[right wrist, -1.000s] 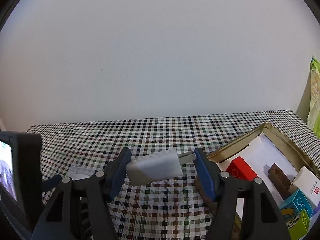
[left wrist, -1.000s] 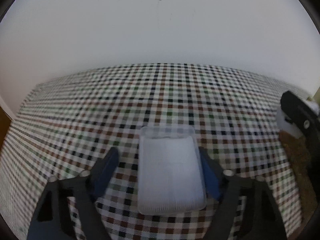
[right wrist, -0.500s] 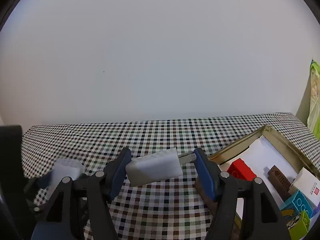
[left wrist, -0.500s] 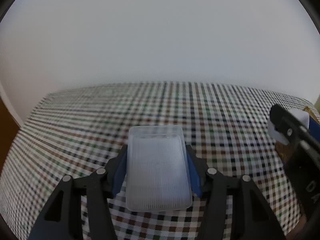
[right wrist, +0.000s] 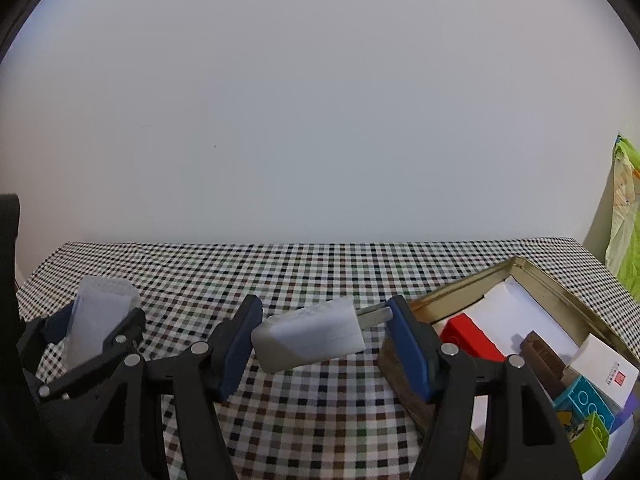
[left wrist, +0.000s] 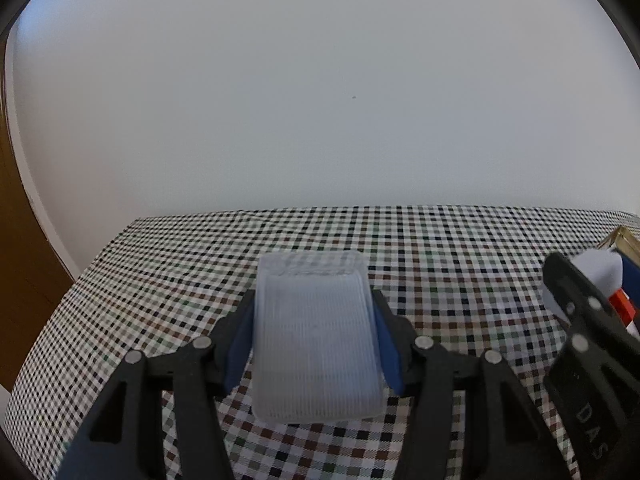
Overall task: Organize rigid objects
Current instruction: 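Lift the plastic box and white plug and carry them over the tin tray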
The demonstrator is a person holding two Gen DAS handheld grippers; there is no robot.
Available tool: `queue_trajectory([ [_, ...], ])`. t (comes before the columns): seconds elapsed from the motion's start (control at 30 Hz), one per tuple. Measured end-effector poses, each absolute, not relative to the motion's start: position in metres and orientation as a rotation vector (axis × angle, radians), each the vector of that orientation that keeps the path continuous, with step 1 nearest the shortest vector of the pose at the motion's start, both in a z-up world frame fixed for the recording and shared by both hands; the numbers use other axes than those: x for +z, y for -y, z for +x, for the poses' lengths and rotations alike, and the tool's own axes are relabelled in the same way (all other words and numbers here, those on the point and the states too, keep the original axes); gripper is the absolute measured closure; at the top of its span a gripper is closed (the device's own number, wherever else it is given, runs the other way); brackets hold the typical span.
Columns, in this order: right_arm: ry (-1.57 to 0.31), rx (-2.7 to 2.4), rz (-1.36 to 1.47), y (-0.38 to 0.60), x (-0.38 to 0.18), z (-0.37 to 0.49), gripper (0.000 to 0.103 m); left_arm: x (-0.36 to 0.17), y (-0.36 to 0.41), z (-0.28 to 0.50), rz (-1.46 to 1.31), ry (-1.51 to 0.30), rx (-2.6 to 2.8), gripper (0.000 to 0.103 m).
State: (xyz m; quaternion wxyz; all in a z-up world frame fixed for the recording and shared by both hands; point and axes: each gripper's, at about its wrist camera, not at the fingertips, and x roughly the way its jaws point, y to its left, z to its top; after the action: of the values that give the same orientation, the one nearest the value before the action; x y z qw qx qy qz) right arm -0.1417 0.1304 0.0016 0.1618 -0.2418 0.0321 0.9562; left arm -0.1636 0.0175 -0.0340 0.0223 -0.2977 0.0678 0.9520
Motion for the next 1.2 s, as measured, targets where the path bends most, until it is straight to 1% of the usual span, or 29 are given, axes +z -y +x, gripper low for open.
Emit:
queue_trajectory([
  [0.63,-0.083,2.736,-0.691,-0.148,-0.004,-0.09,0.036,-0.033,-0.033,-0.11,-0.884,-0.14,2.95,0.049],
  [1.2,-0.052,2.738,-0.635,-0.16,-0.002,-0.049,0.036,-0.033,-0.035,-0.069,-0.832,-0.015,2.9,0.049],
])
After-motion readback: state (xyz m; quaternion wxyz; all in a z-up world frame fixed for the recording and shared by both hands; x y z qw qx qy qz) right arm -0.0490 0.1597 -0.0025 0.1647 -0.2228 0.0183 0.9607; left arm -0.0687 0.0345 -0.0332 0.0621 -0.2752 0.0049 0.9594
